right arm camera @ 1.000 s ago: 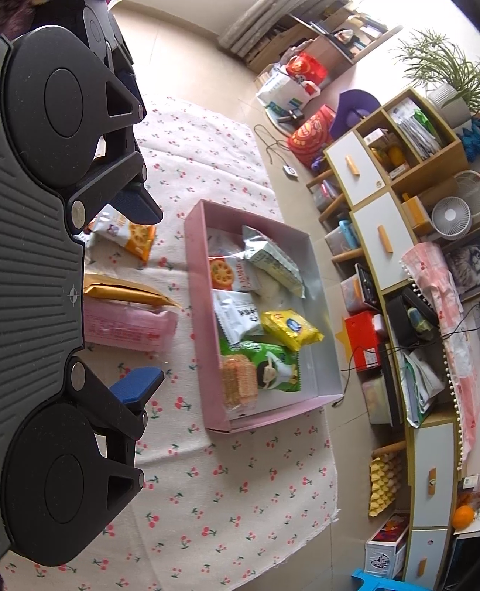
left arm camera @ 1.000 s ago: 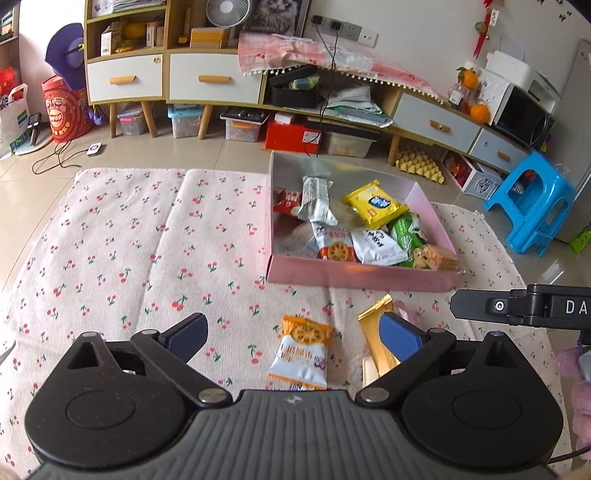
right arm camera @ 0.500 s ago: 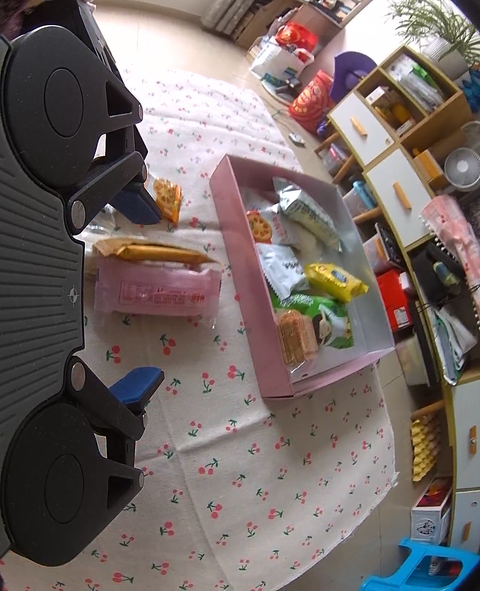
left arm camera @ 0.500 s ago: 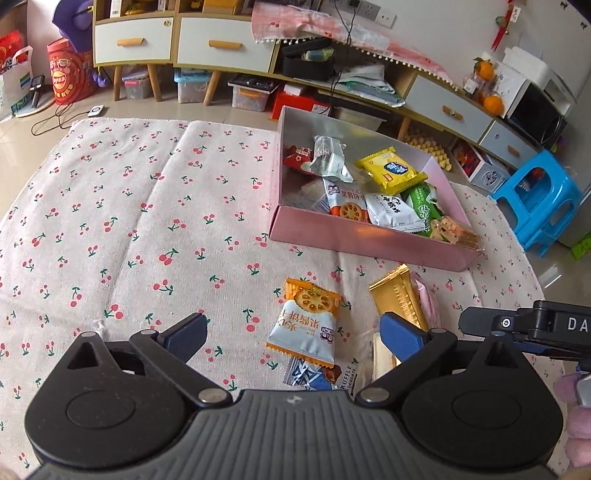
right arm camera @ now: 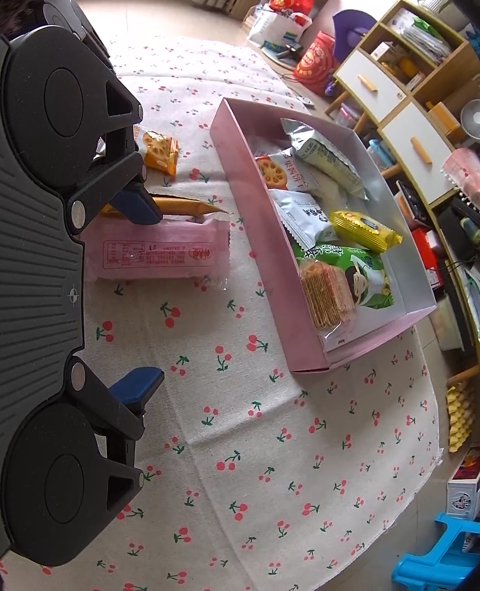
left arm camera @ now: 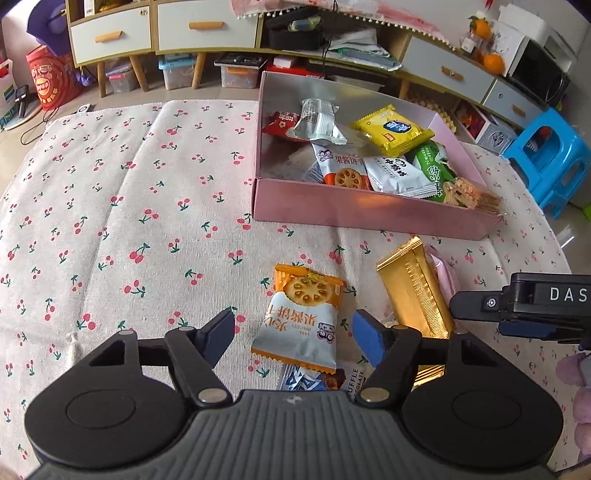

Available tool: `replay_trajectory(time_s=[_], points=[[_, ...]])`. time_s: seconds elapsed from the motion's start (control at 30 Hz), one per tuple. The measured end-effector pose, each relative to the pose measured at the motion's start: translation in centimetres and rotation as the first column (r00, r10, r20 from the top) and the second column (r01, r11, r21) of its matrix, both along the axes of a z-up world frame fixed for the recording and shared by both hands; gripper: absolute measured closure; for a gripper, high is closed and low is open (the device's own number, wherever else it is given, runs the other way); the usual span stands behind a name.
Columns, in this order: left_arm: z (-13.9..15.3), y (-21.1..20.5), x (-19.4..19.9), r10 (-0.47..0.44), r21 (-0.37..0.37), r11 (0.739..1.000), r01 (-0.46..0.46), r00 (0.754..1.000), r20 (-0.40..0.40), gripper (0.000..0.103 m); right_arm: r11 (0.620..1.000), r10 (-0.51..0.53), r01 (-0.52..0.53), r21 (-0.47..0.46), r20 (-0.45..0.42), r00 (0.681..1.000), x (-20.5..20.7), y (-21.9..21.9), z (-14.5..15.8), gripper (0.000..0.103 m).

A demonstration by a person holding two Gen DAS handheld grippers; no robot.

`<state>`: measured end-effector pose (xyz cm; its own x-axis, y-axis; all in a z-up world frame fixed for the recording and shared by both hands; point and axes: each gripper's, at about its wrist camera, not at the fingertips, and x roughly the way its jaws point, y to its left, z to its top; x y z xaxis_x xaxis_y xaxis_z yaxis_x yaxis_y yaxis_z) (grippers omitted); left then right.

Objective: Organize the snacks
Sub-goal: 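Move the left tool to the white-and-orange lotus-biscuit packet and grasp it, then grasp the pink wrapped packet with the right tool while the left tool holds the biscuit packet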

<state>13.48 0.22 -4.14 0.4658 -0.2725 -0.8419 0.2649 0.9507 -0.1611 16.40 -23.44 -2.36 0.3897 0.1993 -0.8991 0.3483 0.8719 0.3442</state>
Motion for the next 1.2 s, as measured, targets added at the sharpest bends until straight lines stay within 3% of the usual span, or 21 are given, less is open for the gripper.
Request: replay_trajectory(time_s=[0.17, 0.57, 0.7, 0.8, 0.9, 1.07, 1.2], points=[[-0.2, 0.0, 0.3, -0.002, -0.003, 1.0, 0.002, 1.0, -0.031, 0.055, 1.0, 0.007, -0.007, 0.007, -0.012, 1.0, 0.6, 0.4, -0.4, 0.017], [-0.1, 0.8, 0.5, 0.036, 0.005, 0.999, -0.035, 0.999, -0.038, 0.058, 0.998, 0.024, -0.025, -0.051, -0.023, 0.999, 1.1, 2.4, -1.0, 0.019], [-0.1, 1.1, 0.7, 0.051, 0.018, 0.999, -0.05, 0.998, -0.031, 0.058, 0.99, 0.051, -0.054, -0.127, -0.023, 0.998, 1.1, 3.0, -0.9, 0.036], [-0.1, 1.3, 0.9, 0.059, 0.034, 0.998, -0.058, 0.998, -0.022, 0.058, 0.987, 0.048, -0.052, -0.149, -0.027, 0.998, 1.1, 2.8, -0.8, 0.052], [-0.1, 1.6, 1.0, 0.069, 0.046, 0.997, -0.068, 0.998, -0.014, 0.057, 0.987, 0.027, -0.031, -0.159, -0.03, 0.999, 1.1, 2.1, -0.8, 0.061], [-0.3, 1.8, 1.3, 0.066, 0.079, 0.995, -0.067, 0.998, 0.015, 0.056, 0.969, -0.004, -0.005, -0.245, -0.036, 0.999, 1.0, 0.9, -1.0, 0.061], [-0.4, 1.7, 1.2, 0.022, 0.114, 0.993, -0.028, 0.998, 0.056, 0.055, 0.976, 0.0, -0.006, -0.22, -0.025, 1.0, 0.9, 0.2, -1.0, 0.06]])
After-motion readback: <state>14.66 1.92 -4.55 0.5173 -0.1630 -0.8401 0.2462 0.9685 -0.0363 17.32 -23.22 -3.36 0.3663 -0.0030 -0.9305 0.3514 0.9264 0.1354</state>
